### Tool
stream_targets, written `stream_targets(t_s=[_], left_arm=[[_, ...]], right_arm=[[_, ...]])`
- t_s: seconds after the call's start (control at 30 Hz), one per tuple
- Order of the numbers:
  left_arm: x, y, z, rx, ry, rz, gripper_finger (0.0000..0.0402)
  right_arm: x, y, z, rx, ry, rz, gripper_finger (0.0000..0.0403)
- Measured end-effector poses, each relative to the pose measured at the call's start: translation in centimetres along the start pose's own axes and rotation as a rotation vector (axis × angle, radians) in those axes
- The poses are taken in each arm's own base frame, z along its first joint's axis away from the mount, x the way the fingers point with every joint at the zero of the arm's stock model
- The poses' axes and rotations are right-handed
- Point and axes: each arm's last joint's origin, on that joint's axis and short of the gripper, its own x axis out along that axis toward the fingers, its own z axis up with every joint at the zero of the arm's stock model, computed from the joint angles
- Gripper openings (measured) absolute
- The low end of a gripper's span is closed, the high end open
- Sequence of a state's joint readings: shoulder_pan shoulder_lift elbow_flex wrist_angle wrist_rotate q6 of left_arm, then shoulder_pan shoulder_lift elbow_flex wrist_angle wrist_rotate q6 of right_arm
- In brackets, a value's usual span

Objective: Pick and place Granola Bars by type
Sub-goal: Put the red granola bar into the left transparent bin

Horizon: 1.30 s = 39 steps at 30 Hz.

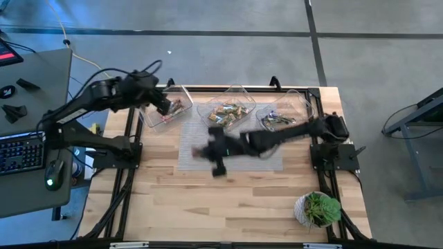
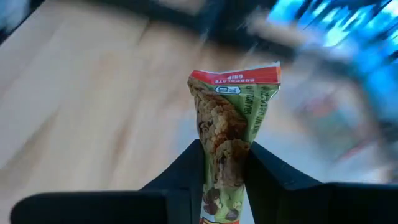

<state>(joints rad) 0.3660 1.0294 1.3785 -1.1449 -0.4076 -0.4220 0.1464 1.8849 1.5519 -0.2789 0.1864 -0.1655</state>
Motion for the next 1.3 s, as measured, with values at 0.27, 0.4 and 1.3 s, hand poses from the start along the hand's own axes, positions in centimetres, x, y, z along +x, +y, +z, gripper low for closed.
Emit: stream_targets(t_s=[0.27,0.4,1.3], left_arm=[[-2.8,1.7,-0.8,-0.038,-0.078,-0.028,0.0108],[-3.0,1.8,-0.9,-0.042,-0.086,-0.032,0.0108],[-2.9,1.7,-0.8,-0.051,-0.076,-0.042,0.0108]], right_arm=[[0.7,-13.7,0.9,0.083,-0.459,-0.196,0.0080],[2.5,-18.0,-1.0,0.166,-0.645,-0.157,0.0080],[18.2,-19.5,-4.4,0.237,-0.399,-0.326,0.0109]])
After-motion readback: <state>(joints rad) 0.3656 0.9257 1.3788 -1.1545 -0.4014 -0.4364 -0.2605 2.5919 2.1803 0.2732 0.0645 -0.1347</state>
